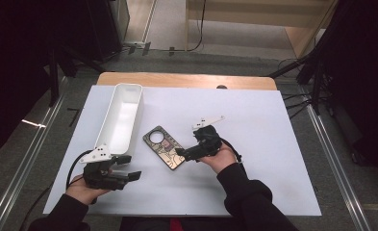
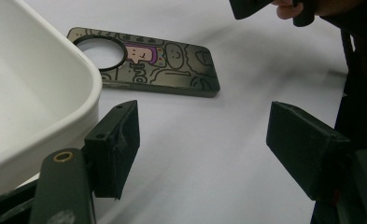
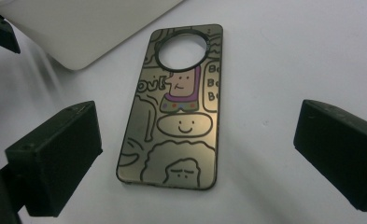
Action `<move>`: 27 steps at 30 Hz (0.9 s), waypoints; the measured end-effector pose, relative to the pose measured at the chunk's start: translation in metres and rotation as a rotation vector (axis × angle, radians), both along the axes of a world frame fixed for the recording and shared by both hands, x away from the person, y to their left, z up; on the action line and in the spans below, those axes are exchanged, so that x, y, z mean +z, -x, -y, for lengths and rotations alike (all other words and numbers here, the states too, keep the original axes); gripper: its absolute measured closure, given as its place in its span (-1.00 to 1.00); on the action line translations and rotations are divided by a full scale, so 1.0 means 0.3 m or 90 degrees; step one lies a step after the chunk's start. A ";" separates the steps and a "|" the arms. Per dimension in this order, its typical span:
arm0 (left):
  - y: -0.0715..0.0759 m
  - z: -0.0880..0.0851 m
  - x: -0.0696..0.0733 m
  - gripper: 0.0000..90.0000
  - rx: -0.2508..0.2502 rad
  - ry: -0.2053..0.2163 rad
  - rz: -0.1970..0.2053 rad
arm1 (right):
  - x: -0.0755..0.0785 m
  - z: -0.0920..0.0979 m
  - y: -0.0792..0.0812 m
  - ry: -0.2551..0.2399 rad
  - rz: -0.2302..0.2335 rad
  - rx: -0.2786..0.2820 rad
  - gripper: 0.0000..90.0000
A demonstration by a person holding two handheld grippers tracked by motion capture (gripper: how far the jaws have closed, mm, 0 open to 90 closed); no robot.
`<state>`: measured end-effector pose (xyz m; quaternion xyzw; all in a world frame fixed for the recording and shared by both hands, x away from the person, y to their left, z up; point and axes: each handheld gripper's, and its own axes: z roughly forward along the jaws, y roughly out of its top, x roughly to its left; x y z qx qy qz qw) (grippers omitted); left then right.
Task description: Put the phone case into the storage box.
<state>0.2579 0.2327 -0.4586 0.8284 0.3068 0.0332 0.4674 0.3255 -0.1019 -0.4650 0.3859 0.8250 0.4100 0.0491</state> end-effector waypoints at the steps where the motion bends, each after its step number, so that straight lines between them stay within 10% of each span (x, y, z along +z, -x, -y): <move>1: 0.000 0.000 0.000 -0.44 0.000 0.000 0.000 | 0.000 -0.006 -0.003 -0.002 0.000 0.000 -1.00; 27: 0.000 -0.002 0.000 -0.43 0.000 -0.001 -0.001 | -0.009 -0.146 -0.055 0.021 0.000 -0.037 -1.00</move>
